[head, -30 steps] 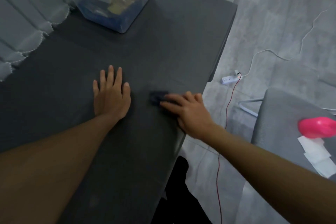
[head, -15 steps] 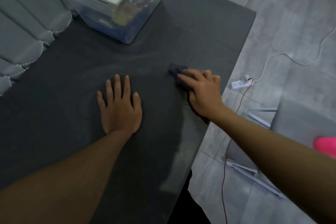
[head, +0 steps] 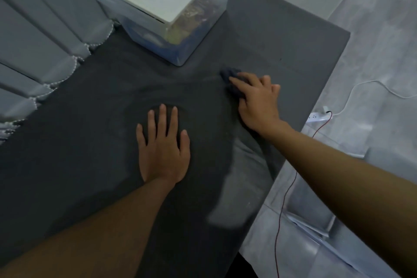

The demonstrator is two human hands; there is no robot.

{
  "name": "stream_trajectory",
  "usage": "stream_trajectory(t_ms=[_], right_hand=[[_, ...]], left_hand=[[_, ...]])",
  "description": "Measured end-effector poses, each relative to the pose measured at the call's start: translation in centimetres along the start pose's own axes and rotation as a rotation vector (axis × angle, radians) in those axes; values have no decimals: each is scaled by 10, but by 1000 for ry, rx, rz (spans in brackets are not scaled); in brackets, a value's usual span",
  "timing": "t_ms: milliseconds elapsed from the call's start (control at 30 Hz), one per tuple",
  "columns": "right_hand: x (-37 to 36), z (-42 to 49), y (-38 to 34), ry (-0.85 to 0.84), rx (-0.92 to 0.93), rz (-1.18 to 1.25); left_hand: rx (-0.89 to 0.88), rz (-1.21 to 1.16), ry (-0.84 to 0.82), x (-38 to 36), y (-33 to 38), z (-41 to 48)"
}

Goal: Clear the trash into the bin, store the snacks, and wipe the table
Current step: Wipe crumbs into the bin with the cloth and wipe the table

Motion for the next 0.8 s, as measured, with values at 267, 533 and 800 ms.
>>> stream_trajectory(t_ms=[267, 533, 800], right_hand=[[-10, -28, -45, -45, 471, 77], [-17, 52, -33, 0, -86, 21], [-19, 41, -47, -130, 371, -25]], left_hand=[[1, 14, -9, 0, 1, 0], [-2, 37, -4, -1, 0, 0], [-2, 37, -16, 0, 0, 0]])
Point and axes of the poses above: each hand's wrist, its own z-axis towards the middle knuckle, its own x-axis out of the back of the hand, y = z × x, the point moved 5 cm from there along z, towards the middle knuckle, and after that the axes turned 3 degrees about y, right-handed, at the moved point
